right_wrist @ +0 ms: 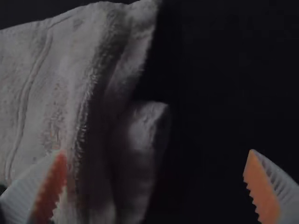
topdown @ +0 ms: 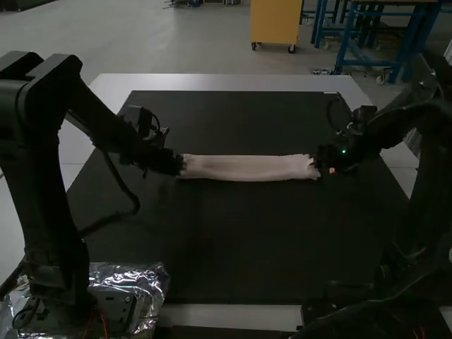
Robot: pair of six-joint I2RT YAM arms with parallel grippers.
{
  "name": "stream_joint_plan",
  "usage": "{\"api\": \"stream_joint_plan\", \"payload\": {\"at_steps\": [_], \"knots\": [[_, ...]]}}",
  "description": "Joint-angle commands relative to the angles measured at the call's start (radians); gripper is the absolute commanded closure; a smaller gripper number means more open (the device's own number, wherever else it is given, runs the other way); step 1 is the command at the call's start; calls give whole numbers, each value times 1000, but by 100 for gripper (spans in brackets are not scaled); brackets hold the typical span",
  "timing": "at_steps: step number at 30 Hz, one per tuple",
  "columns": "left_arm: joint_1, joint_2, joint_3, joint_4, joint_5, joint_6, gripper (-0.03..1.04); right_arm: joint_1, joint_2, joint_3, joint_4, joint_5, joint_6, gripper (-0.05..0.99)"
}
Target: Fold the towel.
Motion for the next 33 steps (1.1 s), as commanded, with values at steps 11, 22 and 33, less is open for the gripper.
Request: {"api": "stream_joint_plan", "payload": {"at_steps": [11,22,33], "knots": [[30,-64,56,66,20,-82,4,27,-37,39,14,32,-7,3],[30,-63,58,53,20,-84,4,61,18,41,40,43,-6,3],[24,-64,52,50,20,-87,4,95,98,44,60,55,-10,12]]}}
